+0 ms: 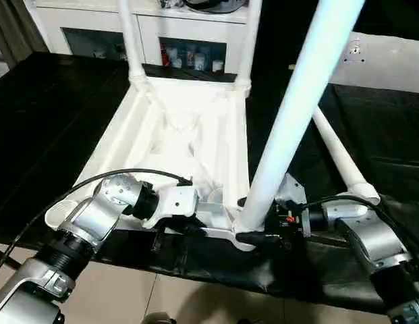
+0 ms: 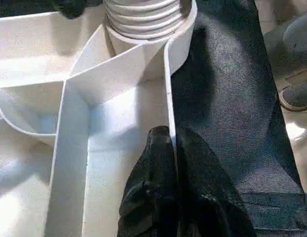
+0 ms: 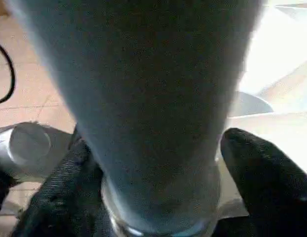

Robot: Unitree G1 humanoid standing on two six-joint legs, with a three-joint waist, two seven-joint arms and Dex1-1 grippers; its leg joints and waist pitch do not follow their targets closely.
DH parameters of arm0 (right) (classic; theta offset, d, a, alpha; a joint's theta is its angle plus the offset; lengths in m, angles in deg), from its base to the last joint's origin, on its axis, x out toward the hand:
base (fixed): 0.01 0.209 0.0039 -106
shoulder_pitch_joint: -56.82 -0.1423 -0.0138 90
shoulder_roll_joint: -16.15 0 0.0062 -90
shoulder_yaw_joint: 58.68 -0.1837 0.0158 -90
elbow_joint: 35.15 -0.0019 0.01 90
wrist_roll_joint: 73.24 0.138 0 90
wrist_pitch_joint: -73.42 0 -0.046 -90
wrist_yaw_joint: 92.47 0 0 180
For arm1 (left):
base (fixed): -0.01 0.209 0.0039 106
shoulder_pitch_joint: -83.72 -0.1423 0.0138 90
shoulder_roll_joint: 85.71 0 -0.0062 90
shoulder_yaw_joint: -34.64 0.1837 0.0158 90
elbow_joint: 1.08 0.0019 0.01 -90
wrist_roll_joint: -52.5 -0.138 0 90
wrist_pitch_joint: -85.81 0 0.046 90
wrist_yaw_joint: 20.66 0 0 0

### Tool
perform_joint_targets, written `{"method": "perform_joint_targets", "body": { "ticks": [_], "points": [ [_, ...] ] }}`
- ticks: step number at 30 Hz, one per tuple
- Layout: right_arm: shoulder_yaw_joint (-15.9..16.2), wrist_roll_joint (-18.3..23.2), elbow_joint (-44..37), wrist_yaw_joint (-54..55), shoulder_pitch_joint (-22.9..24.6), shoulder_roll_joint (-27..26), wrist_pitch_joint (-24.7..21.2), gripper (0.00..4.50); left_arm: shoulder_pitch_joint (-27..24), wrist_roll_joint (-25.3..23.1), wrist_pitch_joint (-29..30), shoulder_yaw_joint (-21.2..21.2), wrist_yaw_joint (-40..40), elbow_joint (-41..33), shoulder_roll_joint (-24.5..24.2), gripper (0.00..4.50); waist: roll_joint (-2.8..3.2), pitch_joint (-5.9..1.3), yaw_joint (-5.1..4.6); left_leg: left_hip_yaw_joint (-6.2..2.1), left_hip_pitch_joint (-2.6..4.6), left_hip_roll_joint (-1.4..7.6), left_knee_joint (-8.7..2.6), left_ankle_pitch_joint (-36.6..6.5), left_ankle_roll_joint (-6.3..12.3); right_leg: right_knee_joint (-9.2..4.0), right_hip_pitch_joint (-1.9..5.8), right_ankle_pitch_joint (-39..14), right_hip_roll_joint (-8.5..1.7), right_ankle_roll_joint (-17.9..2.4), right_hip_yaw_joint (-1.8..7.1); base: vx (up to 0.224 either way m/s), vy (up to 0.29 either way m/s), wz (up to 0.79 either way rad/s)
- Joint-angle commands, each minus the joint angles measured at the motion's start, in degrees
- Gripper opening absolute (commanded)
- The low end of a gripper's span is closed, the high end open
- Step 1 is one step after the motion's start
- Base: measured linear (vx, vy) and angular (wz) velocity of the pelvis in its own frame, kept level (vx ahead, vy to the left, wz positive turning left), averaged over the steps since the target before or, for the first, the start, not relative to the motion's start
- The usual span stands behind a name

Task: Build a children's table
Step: Rotate leg to tighten

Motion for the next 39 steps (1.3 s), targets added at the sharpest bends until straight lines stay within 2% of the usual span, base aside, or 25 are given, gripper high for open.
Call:
{"method": "perform_joint_targets", "body": {
  "ticks": [1,8,17,20,22,23,24,25,26,27,28,29,30,31,32,33,34,35,36,37,38,39],
  "points": [
    [0.17,-0.35,0.04,-0.84,-0.42,0.81,0.84,3.54,0.87,-1.3,-1.55,2.01,-2.1,0.03,0.03,0.0,0.07,-4.22,-0.37,0.16,-0.24,2.23,-3.59,-4.44,4.64,-3.32,4.03,-12.19,-4.51,-8.48,4.17,0.0,0.0,0.0],
    [0.45,-0.32,0.74,-1.96,-0.62,0.7,1.05,2.89,0.96,-1.55,-2.17,1.9,-2.29,0.75,-0.12,0.0,0.06,-4.28,-0.34,0.18,-0.23,2.2,-3.51,-4.04,4.83,-3.25,4.02,-11.71,-4.48,-8.59,4.14,0.0,0.0,0.0],
    [0.47,0.89,0.01,-2.07,1.39,0.34,-0.99,2.74,0.35,-1.23,-1.11,0.88,-0.99,1.17,-0.2,0.0,0.37,-4.22,-0.31,0.14,-0.16,2.27,-3.54,-4.36,4.76,-3.21,3.97,-11.31,-4.43,-8.95,4.11,0.0,0.0,0.0],
    [-0.71,1.91,-1.29,2.1,3.8,-1.72,-3.45,2.74,-1.17,0.23,3.03,-1.84,3.18,-0.13,0.81,0.0,0.45,-4.12,-0.34,0.18,-0.19,2.35,-3.58,-4.71,4.5,-3.25,3.99,-11.19,-4.53,-8.97,4.19,0.0,0.0,0.0],
    [-1.66,1.72,-2.22,7.28,5.62,-4.1,-4.83,2.74,-2.46,0.74,6.57,-4.15,8.08,-1.5,2.13,0.0,0.46,-3.7,-0.63,0.14,-0.12,2.31,-3.9,-6.64,3.72,-3.81,3.81,-14.68,-4.47,-8.17,4.03,0.0,0.0,0.0],
    [-1.66,1.72,-2.22,7.28,5.62,-4.1,-4.83,2.73,-2.46,0.74,6.57,-4.15,8.08,-1.5,2.13,0.0,0.46,-3.7,-0.63,0.14,-0.12,2.31,-3.9,-6.64,3.72,-3.81,3.81,-14.68,-4.47,-8.17,4.03,0.0,0.0,0.0],
    [-2.31,0.19,-2.3,13.62,7.1,-6.88,-5.31,2.73,-4.03,1.77,10.33,-6.18,12.05,-3.7,3.65,0.0,0.31,-3.45,-1.02,0.25,0.07,1.97,-4.05,-9.34,2.5,-4.61,4.04,-21.3,-4.64,-5.99,3.81,0.0,0.0,0.0],
    [-2.67,-0.63,-2.04,17.18,7.6,-8.57,-5.91,2.73,-4.95,1.91,12.22,-6.98,14.25,-5.17,4.52,0.0,0.51,-2.82,-1.49,0.29,0.52,1.66,-4.13,-12.3,1.96,-5.71,3.45,-27.18,-4.47,-4.15,3.38,0.0,0.0,0.0],
    [-3.36,-1.01,-1.78,21.74,8.08,-11.29,-7.43,2.73,-6.39,2.36,15.27,-7.79,16.87,-7.63,6.06,0.0,0.5,-2.47,-1.87,0.22,0.73,1.56,-4.21,-14.24,1.46,-6.14,3.32,-30.16,-4.45,-3.28,3.06,0.0,0.0,0.0],
    [-3.83,-1.12,-1.69,24.53,8.37,-13.03,-8.54,2.72,-7.34,2.62,17.24,-8.24,18.48,-9.3,7.06,0.0,0.61,-1.98,-2.83,-0.08,1.12,1.22,-4.12,-18.05,0.58,-7.18,3.21,-35.69,-4.32,-0.87,2.04,0.0,0.0,0.0],
    [-4.26,-1.07,-1.56,26.84,8.53,-14.69,-9.31,2.72,-8.15,2.78,19.08,-8.65,20.14,-10.8,8.17,0.0,0.63,-1.95,-4.11,-0.34,1.75,0.96,-3.83,-20.94,0.17,-8.26,3.25,-38.8,-4.22,1.57,0.95,0.0,0.0,0.0],
    [-4.65,-0.98,-1.53,28.75,8.55,-16.14,-10.0,2.72,-8.72,2.68,20.59,-8.91,21.65,-12.01,9.3,0.0,0.78,-1.82,-4.68,-0.57,1.68,0.89,-3.74,-21.93,0.21,-8.66,3.4,-39.52,-4.2,2.58,0.37,0.0,0.0,0.0],
    [-5.22,-0.73,-1.27,31.31,8.34,-18.14,-11.13,2.72,-9.34,2.42,22.58,-9.07,23.6,-13.55,10.89,0.0,1.17,-1.89,-5.79,-0.98,1.93,1.46,-3.91,-24.36,0.3,-8.95,3.74,-38.4,-4.27,3.06,-0.35,0.0,0.0,0.0],
    [-5.49,-0.65,-1.11,32.56,8.17,-19.07,-11.66,2.72,-9.6,2.32,23.6,-9.13,24.51,-14.26,11.68,0.0,1.31,-1.85,-6.97,-1.6,1.66,1.89,-4.14,-27.22,0.57,-9.22,4.44,-36.87,-4.09,3.96,-1.38,0.0,0.0,0.0],
    [-6.47,-0.84,0.46,37.88,6.69,-22.93,-13.11,2.72,-10.02,1.63,27.21,-9.47,29.05,-16.33,15.73,0.0,1.77,-1.8,-7.25,-1.84,1.82,2.48,-4.57,-28.87,0.51,-8.93,4.63,-35.51,-4.14,3.55,-1.28,0.0,0.0,0.0],
    [-6.57,-1.1,1.61,39.61,5.65,-24.45,-13.08,2.72,-9.79,1.1,28.01,-9.22,30.67,-16.62,17.45,0.0,1.66,-1.43,-7.96,-2.51,1.39,3.6,-5.62,-32.36,0.57,-8.06,5.23,-32.73,-4.07,2.86,-1.31,0.0,0.0,0.0],
    [-6.62,-1.32,2.28,40.8,4.96,-25.48,-13.1,2.72,-9.61,0.71,28.67,-8.99,31.75,-16.92,18.56,0.0,2.2,-1.12,-8.04,-2.96,1.15,4.45,-6.57,-35.9,0.46,-6.67,5.73,-31.12,-3.84,2.52,-1.21,0.0,0.0,0.0],
    [-6.62,-1.42,2.54,41.34,4.66,-25.95,-13.13,2.72,-9.53,0.53,29.03,-8.84,32.2,-17.12,19.02,0.0,2.69,-0.98,-7.75,-3.95,-0.45,6.62,-9.3,-42.58,-0.73,-0.45,7.61,-23.15,-3.89,0.61,1.24,-0.051,0.011,-0.01],
    [-7.64,-2.05,3.94,45.27,3.33,-28.05,-14.2,2.72,-9.06,-0.35,30.62,-8.7,34.66,-17.55,21.03,0.0,1.57,-0.77,-7.32,-3.41,0.34,6.49,-10.03,-44.98,-1.28,1.46,6.31,-18.04,-3.91,-1.0,4.12,0.0,0.0,0.0],
    [-8.12,-1.87,4.65,46.42,2.63,-29.06,-14.73,2.72,-8.49,-1.08,30.84,-8.36,35.58,-17.44,21.75,0.0,-1.31,-0.49,-7.13,-1.16,5.0,-0.11,-3.49,-34.96,-1.26,-8.72,0.27,-44.91,-3.94,3.95,2.31,0.0,0.0,0.0],
    [-8.23,-2.16,5.1,47.49,2.19,-29.72,-15.09,2.72,-8.05,-1.45,31.26,-8.15,36.34,-17.54,22.3,0.0,-0.97,0.36,-7.21,0.79,8.28,-3.39,2.5,-25.8,-0.57,-12.78,-4.02,-57.76,-4.8,5.9,0.46,0.051,-0.062,0.11],
    [-8.24,-2.71,5.62,48.89,1.73,-30.5,-15.56,2.72,-7.46,-1.84,31.8,-7.88,37.21,-17.71,22.9,0.0,-1.25,-0.51,-8.21,0.17,3.32,-3.03,2.4,-17.12,1.67,-11.47,1.66,-60.0,-7.08,8.71,-1.06,0.119,-0.009,-0.26]
  ]
}}
